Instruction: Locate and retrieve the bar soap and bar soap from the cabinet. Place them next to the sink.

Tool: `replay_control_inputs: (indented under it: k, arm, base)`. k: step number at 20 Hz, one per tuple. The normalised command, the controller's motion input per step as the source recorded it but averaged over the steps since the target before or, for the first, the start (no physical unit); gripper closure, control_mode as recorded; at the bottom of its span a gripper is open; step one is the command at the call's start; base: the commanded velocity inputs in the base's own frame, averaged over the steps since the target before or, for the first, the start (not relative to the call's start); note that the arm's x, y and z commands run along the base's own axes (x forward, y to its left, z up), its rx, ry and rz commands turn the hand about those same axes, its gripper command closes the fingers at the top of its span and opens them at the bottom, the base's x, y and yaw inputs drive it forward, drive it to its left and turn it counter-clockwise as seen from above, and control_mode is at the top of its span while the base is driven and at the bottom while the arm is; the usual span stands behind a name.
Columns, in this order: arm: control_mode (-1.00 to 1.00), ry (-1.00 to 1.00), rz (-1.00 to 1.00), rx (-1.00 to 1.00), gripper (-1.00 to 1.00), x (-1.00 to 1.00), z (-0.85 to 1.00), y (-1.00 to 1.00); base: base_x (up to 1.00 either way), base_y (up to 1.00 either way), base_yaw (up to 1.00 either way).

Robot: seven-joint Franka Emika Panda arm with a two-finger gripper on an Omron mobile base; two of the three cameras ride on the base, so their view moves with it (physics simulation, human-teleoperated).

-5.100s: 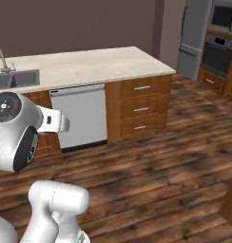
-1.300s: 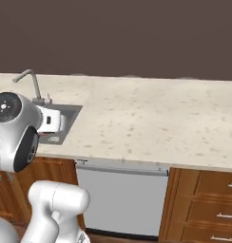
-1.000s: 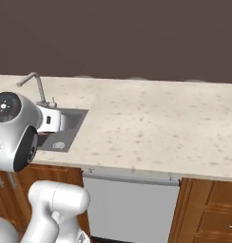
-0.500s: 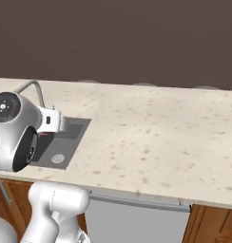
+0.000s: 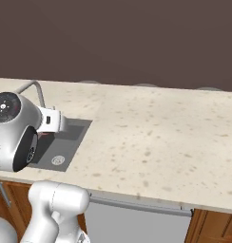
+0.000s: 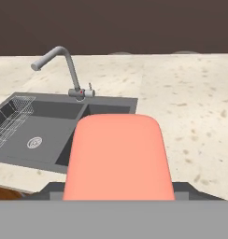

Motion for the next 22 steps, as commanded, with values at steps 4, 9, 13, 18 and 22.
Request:
replay_control_inputs:
  k: [4,9,13,18,22]
  arm:
    - [1.0,0.0,0.0,0.0,1.0,0.0,0.0,0.0]
    - [1.0,0.0,0.0,0.0,1.0,0.0,0.0,0.0]
    - [-1.0,0.0,0.0,0.0,1.0,0.0,0.0,0.0]
    - [-1.0,0.0,0.0,0.0,1.0,0.04,-0.01,-0.01]
    - [-1.0,0.05,0.0,0.0,1.0,0.51,-0.1,-0.08]
  base:
    - [0.04,0.0,0.0]
    - [0.0,0.0,0.0]
    - [0.0,0.0,0.0]
    - [0.0,0.0,0.0]
    - [0.0,0.0,0.0]
